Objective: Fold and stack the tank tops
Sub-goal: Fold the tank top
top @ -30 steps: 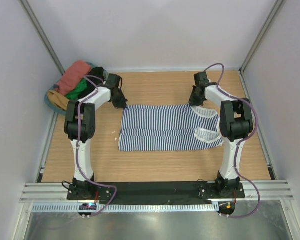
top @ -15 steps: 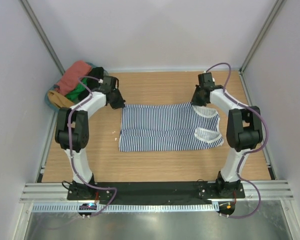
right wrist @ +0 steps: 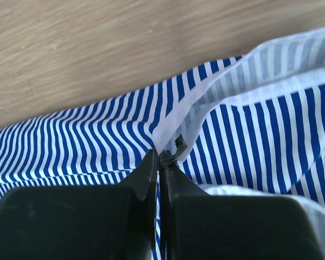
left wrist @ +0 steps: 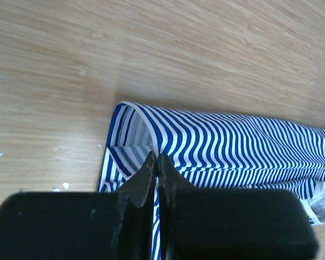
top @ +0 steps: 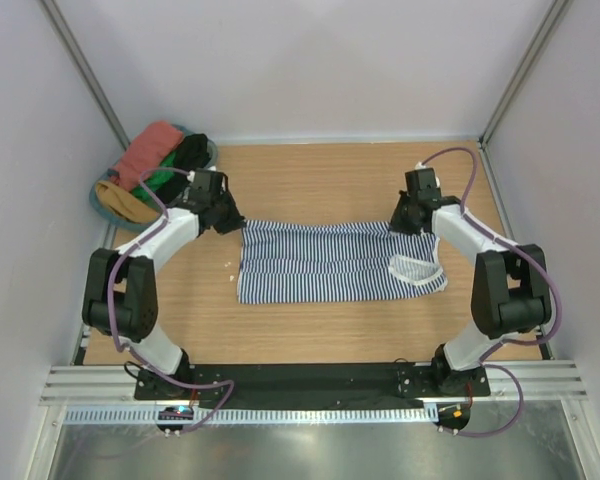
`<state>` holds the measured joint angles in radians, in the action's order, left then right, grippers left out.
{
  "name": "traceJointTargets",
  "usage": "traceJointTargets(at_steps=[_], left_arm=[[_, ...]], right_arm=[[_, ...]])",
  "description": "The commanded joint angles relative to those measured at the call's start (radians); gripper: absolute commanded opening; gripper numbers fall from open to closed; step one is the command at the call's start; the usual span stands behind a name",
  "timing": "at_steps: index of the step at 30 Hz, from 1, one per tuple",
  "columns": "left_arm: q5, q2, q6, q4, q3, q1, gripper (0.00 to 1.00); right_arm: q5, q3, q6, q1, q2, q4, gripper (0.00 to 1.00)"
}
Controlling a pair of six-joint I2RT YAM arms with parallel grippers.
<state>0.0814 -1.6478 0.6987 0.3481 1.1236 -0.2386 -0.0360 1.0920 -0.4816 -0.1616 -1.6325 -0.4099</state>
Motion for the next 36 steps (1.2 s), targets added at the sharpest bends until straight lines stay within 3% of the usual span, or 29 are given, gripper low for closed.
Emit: traceJointTargets(at_steps=[1, 12, 26, 29, 30, 32, 36], left_arm=[[-0.002, 0.08, 0.002, -0.046, -0.056, -0.019, 0.0], [-0.042, 0.302, 0.048, -0.046, -0.269, -0.06, 0.0], [-0.118, 0.315, 0.12, -0.02, -0.433, -0.125, 0.02], [-0.129, 0.312, 0.124, -0.021, -0.45, -0.13, 0.07], [-0.134, 0.316, 0.122, -0.018, -0.453, -0.13, 0.09], [-0.141, 0.324, 0.12, -0.017, -0.461, -0.13, 0.15], [-0.17, 0.321, 0.114, -0.005, -0.467, -0.13, 0.17]], right_arm=[[-0.008, -0.069, -0.015, 0.0, 0.115, 0.039, 0.01], [-0.007, -0.314, -0.077, -0.001, 0.361, 0.066, 0.01], [-0.062, -0.544, -0.216, -0.018, 0.494, 0.08, 0.01], [-0.055, -0.555, -0.218, -0.018, 0.467, 0.08, 0.13], [-0.053, -0.554, -0.218, -0.018, 0.458, 0.08, 0.24], [-0.047, -0.554, -0.215, -0.016, 0.442, 0.08, 0.25], [-0.061, -0.555, -0.215, -0.018, 0.441, 0.072, 0.25]])
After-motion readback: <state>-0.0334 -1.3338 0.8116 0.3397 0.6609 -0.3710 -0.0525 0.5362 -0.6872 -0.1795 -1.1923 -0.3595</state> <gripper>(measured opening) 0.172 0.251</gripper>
